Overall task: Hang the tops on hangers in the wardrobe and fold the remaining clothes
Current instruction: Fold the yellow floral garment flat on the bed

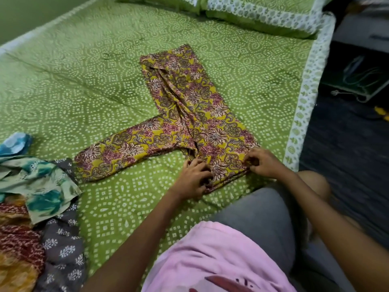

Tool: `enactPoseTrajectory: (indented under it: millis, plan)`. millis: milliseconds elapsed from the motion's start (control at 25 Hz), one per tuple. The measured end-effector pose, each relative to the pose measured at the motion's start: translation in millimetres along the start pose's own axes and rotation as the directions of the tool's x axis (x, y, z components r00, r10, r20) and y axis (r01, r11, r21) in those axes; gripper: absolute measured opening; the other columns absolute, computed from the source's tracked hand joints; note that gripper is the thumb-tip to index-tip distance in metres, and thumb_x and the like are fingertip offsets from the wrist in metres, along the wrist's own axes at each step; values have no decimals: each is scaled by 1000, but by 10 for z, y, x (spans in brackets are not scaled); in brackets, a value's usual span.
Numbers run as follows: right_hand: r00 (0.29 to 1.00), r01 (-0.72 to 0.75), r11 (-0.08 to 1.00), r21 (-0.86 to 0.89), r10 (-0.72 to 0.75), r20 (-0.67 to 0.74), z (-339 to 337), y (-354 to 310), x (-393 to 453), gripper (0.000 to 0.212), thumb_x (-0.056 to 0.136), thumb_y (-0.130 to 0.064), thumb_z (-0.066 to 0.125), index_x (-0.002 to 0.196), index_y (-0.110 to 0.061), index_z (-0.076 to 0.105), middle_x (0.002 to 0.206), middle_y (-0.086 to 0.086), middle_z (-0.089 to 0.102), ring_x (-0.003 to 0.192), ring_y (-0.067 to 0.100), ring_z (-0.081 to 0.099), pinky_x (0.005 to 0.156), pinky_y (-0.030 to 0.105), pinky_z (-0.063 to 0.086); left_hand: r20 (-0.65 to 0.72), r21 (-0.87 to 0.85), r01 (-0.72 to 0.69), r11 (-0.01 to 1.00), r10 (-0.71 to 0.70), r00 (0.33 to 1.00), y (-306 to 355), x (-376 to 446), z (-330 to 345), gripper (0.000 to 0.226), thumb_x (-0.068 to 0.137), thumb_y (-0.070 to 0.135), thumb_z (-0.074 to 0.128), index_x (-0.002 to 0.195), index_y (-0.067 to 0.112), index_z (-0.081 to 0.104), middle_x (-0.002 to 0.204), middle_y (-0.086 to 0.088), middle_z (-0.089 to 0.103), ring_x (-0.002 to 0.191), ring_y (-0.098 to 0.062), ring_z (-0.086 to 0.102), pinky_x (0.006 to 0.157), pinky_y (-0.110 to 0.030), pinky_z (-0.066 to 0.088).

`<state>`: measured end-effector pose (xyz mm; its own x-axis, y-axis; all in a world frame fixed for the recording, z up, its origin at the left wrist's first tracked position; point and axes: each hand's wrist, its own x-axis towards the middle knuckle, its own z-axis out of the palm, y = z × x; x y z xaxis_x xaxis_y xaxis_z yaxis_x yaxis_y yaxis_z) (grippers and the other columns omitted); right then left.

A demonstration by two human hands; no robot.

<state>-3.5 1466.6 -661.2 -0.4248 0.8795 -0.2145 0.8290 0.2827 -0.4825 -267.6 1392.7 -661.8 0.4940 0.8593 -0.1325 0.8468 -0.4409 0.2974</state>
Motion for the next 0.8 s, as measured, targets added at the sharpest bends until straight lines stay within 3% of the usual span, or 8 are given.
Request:
enactPoseTrajectory:
  millis: [120,240,320,400,520,640,720,800]
  plan:
    - [1000,-9,990,-144,10,8,-76,57,-24,27,73,-4,65,97,-18,68,97,1,55,95,20,50,84,34,45,-203,97,-26,995,45,978,-19,-24,38,25,68,25,57,86,18,72,88,0,67,99,-22,58,83,-51,47]
    - [999,-27,977,-210,17,-51,-177,87,-75,17,76,-2,60,86,-13,67,92,4,63,88,22,57,79,34,49,-399,92,-47,995,80,914,-47,-58,77,28,70,27,48,83,15,70,79,0,64,90,-19,51,83,-37,39]
    - [999,-45,971,-235,41,-23,-203,104,-101,14,78,-1,59,79,-12,67,85,5,64,80,22,59,72,31,50,-363,90,-60,994,89,927,57,-115,179,24,69,26,47,77,13,66,74,-1,61,82,-18,48,76,-32,32]
    - [992,-61,952,-300,90,83,-209,77,-83,21,78,-2,56,66,-20,55,80,4,61,78,22,58,69,32,49,-272,28,-62,998,67,960,169,-142,286,20,66,24,45,72,12,60,71,0,57,72,-17,48,73,-31,36]
    - [965,-110,910,-400,194,174,-233,-118,37,28,82,-12,55,61,-24,40,77,1,52,79,20,55,67,29,46,-205,-199,50,979,-92,974,257,-67,221,37,69,35,43,87,11,65,79,6,51,78,-11,40,85,-33,34]
    - [996,-58,972,-230,73,58,-123,-440,238,5,89,-18,53,86,-16,57,92,3,59,89,19,57,71,27,45,-290,-356,165,920,-277,916,210,141,-18,31,83,34,49,99,12,65,90,8,51,86,-8,40,91,-28,30]
    - [1000,-14,999,-36,14,-21,53,-670,427,23,92,-14,50,115,-13,56,116,1,55,106,18,53,88,32,45,-339,-303,227,926,-327,882,12,393,-139,23,91,24,50,106,11,60,98,6,51,93,-10,43,98,-31,34]
    - [1000,3,997,79,-2,-11,252,-855,614,35,94,-15,48,129,-12,49,133,0,47,122,20,45,103,39,39,-236,-184,340,922,-378,895,-271,638,-209,33,93,28,45,120,10,52,117,-1,51,110,-16,45,105,-34,32]
